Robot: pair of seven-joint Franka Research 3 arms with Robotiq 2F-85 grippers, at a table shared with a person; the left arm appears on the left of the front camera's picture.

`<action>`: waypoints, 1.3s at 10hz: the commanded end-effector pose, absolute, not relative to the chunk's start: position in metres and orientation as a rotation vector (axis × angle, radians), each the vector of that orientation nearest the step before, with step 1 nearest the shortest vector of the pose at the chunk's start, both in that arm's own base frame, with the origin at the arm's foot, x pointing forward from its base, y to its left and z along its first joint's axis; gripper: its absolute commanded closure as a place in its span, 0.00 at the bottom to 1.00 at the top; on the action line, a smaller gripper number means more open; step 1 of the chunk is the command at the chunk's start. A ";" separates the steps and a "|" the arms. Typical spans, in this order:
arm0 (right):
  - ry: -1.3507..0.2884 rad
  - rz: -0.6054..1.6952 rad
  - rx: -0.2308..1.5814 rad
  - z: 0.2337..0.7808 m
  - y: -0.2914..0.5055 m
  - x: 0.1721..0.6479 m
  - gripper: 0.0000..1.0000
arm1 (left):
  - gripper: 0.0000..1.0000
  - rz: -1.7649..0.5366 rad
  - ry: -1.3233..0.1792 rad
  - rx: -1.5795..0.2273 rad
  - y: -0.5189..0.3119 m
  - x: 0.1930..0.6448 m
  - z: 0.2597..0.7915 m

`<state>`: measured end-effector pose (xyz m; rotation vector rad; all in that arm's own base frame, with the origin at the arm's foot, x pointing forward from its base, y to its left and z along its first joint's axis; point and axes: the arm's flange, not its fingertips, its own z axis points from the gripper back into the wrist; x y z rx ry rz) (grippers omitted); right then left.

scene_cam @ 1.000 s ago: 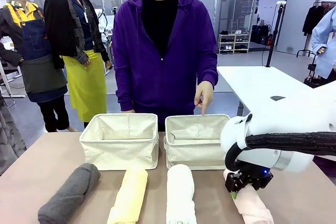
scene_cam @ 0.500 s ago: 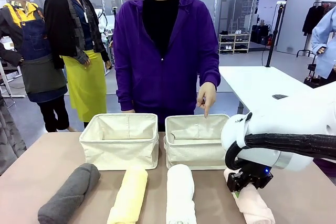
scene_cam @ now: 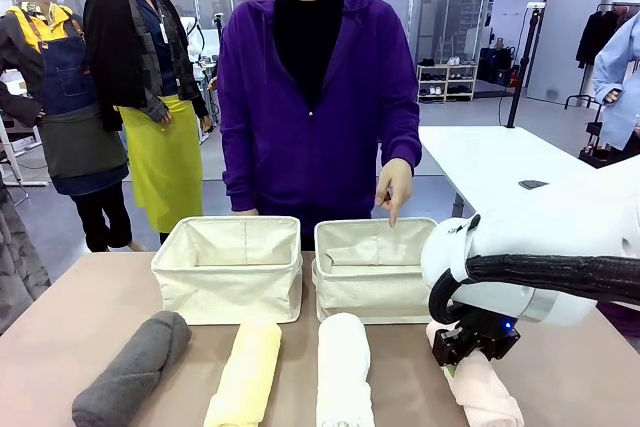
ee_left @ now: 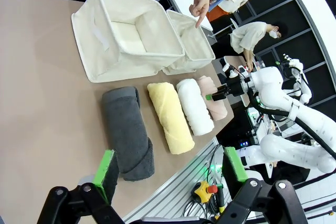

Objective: Divide the towels into two baskets.
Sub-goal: Pick up one hotel-folded towel and place it in the Fabric basket indicated by the person.

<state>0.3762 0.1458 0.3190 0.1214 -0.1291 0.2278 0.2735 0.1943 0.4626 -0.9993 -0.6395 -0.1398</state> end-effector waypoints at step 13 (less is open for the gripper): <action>-0.227 1.455 -0.286 0.489 0.279 0.511 0.63 | 0.00 -0.160 -0.665 -1.016 0.197 0.273 0.464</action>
